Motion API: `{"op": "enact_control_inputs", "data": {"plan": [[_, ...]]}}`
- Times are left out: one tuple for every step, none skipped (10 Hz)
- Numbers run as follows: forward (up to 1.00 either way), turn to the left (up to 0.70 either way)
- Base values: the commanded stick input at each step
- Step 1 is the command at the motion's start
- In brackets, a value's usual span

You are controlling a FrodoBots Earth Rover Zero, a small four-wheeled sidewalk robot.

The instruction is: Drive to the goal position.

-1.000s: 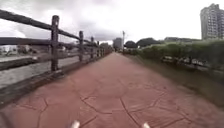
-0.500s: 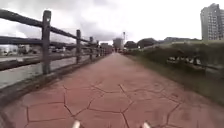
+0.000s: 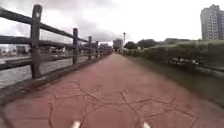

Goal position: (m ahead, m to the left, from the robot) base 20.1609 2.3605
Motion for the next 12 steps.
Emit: {"op": "enact_control_inputs", "data": {"plan": [[0.7, 0.0], [0.7, 0.0], [0.7, 0.0], [0.7, 0.0], [0.7, 0.0], [0.7, 0.0], [0.7, 0.0], [0.7, 0.0], [0.7, 0.0], [0.7, 0.0], [0.7, 0.0], [0.7, 0.0]]}}
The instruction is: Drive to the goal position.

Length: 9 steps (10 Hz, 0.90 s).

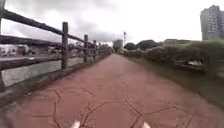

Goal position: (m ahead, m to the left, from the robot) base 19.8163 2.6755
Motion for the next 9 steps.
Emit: {"op": "enact_control_inputs", "data": {"plan": [[0.7, 0.0], [0.7, 0.0], [0.7, 0.0], [0.7, 0.0], [0.7, 0.0], [0.7, 0.0], [0.7, 0.0], [0.7, 0.0], [0.7, 0.0]]}}
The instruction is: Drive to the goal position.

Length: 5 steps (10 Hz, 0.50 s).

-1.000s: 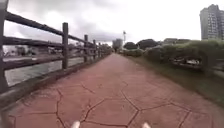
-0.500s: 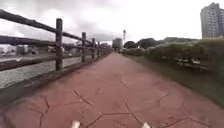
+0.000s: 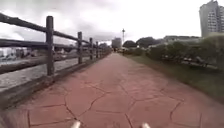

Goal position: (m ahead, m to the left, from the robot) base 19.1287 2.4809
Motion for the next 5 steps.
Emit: {"op": "enact_control_inputs", "data": {"plan": [[0.7, 0.0], [0.7, 0.0], [0.7, 0.0], [0.7, 0.0], [0.7, 0.0]]}}
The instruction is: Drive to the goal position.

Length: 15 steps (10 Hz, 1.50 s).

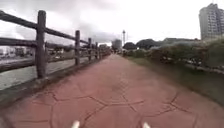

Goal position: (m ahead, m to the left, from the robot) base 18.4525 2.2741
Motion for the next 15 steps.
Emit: {"op": "enact_control_inputs", "data": {"plan": [[0.7, 0.0], [0.7, 0.0], [0.7, 0.0], [0.7, 0.0], [0.7, 0.0], [0.7, 0.0], [0.7, 0.0], [0.7, 0.0], [0.7, 0.0], [0.7, 0.0], [0.7, 0.0], [0.7, 0.0], [0.7, 0.0], [0.7, 0.0], [0.7, 0.0]]}}
